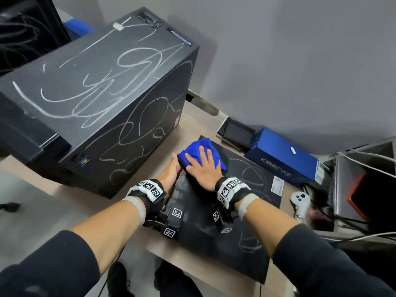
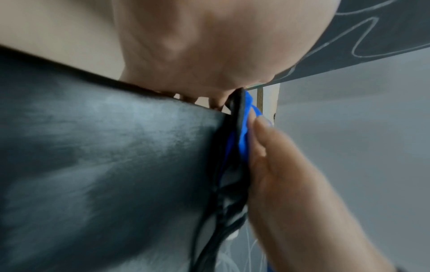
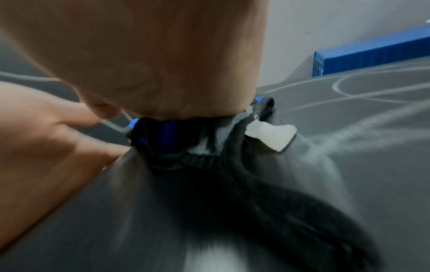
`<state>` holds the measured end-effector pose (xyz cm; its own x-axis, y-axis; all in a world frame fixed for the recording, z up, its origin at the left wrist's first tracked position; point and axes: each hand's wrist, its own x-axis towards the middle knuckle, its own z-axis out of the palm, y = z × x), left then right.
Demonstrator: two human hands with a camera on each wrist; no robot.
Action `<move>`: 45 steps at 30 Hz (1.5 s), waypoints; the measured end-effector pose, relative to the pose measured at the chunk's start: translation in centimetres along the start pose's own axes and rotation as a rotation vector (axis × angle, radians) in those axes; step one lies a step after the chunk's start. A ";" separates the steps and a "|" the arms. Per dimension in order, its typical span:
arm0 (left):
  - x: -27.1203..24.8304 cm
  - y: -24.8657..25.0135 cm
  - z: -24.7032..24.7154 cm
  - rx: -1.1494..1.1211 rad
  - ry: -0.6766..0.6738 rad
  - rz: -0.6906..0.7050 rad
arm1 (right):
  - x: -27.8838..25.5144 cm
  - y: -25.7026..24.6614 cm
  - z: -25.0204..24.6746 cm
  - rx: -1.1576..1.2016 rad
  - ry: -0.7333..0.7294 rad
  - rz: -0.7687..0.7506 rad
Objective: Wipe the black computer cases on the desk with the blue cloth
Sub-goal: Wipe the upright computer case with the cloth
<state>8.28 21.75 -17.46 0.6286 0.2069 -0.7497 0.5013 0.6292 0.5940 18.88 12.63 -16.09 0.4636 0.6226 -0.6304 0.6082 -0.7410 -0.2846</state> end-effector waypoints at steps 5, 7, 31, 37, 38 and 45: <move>-0.3 -0.5 0.0 -0.022 -0.042 0.009 | 4.1 -1.0 -2.4 0.012 0.078 0.042; 0.4 -0.8 0.2 -0.037 -0.064 0.021 | 4.2 -0.2 -2.5 0.036 0.093 0.033; 1.6 0.4 3.8 0.505 0.143 0.165 | -1.6 6.3 -0.6 0.207 0.132 0.213; 2.5 0.1 3.0 0.577 0.110 0.144 | -6.1 18.6 -2.7 0.360 0.261 0.580; 2.6 0.2 2.9 0.578 0.096 0.144 | -6.5 19.5 -2.9 0.375 0.266 0.622; 5.1 -0.5 1.8 0.424 0.057 0.086 | -4.9 10.6 0.6 0.160 0.189 0.302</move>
<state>12.32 21.09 -21.05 0.6509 0.2939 -0.6999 0.6559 0.2465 0.7135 22.65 1.57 -16.48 0.7261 0.3948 -0.5630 0.3250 -0.9185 -0.2250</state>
